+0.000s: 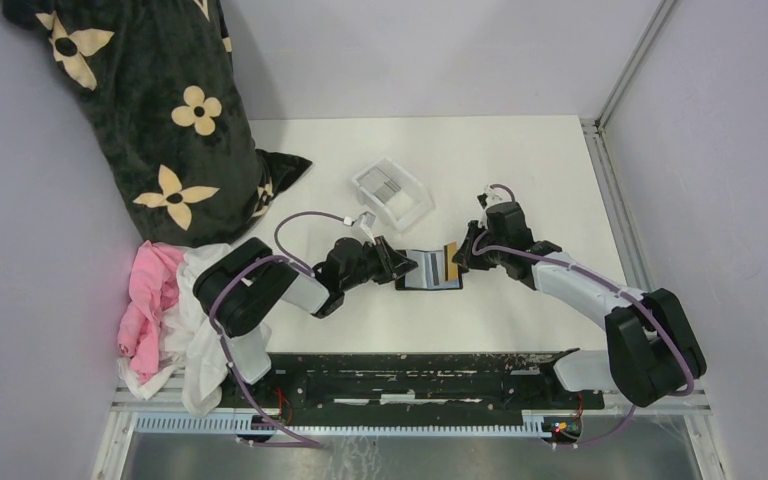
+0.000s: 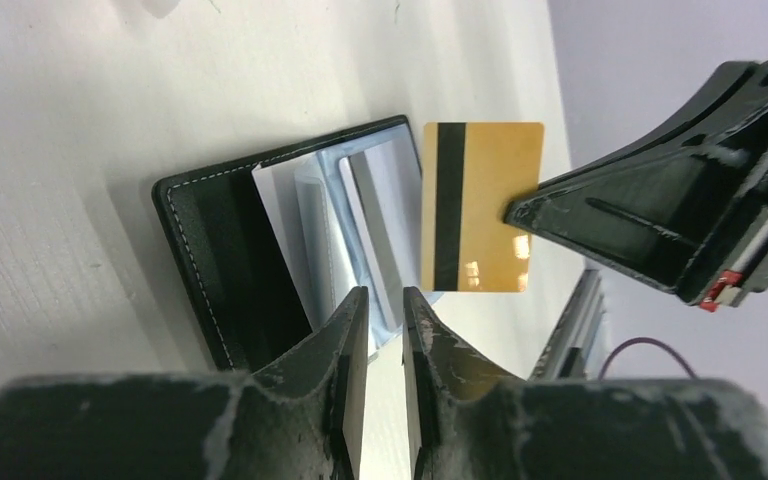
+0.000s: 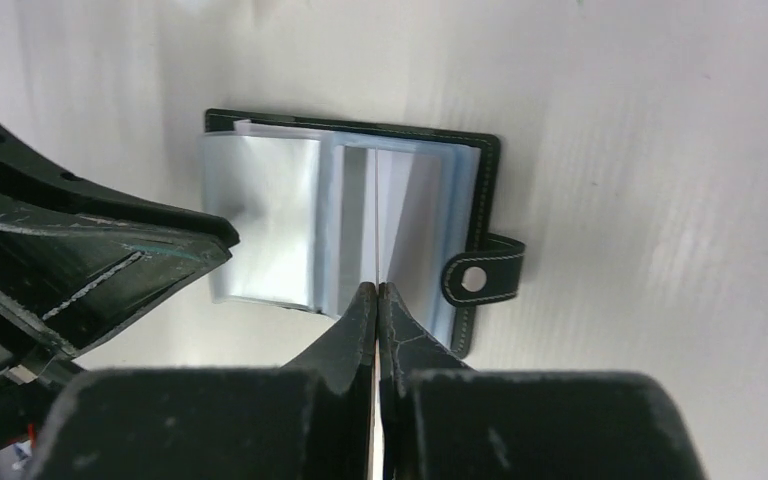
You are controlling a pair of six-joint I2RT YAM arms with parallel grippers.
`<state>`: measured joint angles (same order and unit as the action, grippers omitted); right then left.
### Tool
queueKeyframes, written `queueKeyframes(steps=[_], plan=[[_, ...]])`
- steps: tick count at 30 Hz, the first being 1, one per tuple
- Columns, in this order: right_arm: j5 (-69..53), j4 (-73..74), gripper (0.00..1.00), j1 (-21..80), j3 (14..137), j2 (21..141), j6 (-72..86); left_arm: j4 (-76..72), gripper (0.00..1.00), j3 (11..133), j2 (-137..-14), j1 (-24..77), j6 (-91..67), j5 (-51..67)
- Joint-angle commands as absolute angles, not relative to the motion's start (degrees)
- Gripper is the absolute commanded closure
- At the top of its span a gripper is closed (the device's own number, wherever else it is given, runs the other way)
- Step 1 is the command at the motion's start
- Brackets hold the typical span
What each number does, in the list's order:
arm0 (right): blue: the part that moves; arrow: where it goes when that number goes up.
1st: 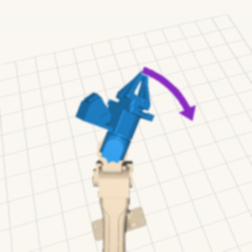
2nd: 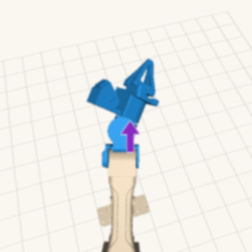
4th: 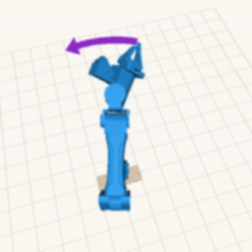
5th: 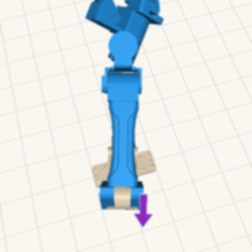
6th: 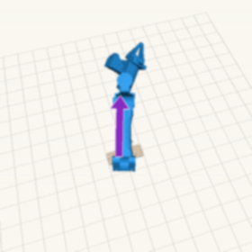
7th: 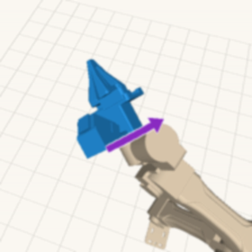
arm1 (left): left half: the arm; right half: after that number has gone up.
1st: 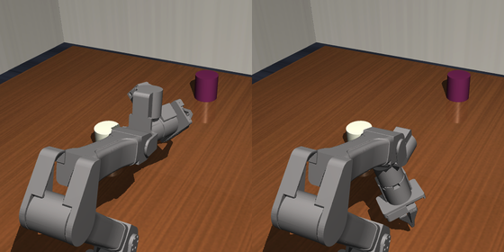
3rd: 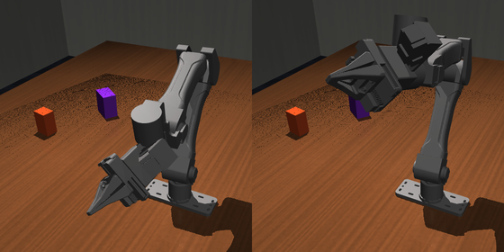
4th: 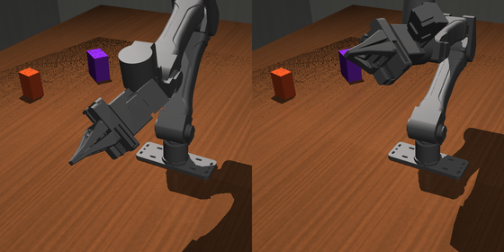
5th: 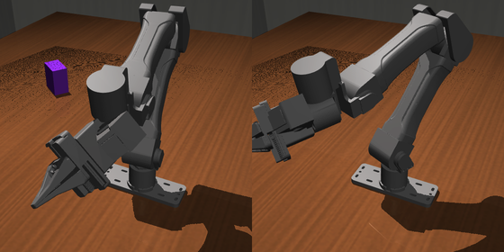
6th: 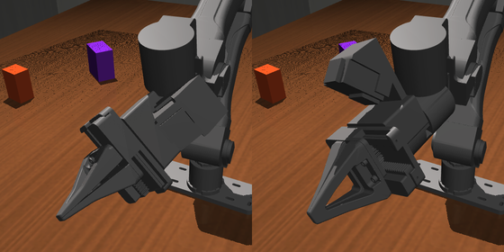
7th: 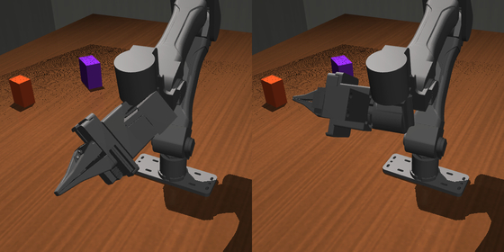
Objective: Put the credit cards into the card holder
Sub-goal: Turn over the card slot in the card holder.
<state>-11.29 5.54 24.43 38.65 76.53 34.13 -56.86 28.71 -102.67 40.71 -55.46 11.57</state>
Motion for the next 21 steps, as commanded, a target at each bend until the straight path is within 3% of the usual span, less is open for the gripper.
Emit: queueKeyframes(steps=[1,21], plan=[[-5.38,10.3,0.99,24.45,41.47,74.73,31.2,-48.98,0.76,31.77,-100.65,42.02,-48.13,8.03],[-2.2,15.13,0.99,24.51,44.69,74.43,28.45,-42.72,0.8,33.76,-101.79,43.13,-45.77,4.75]])
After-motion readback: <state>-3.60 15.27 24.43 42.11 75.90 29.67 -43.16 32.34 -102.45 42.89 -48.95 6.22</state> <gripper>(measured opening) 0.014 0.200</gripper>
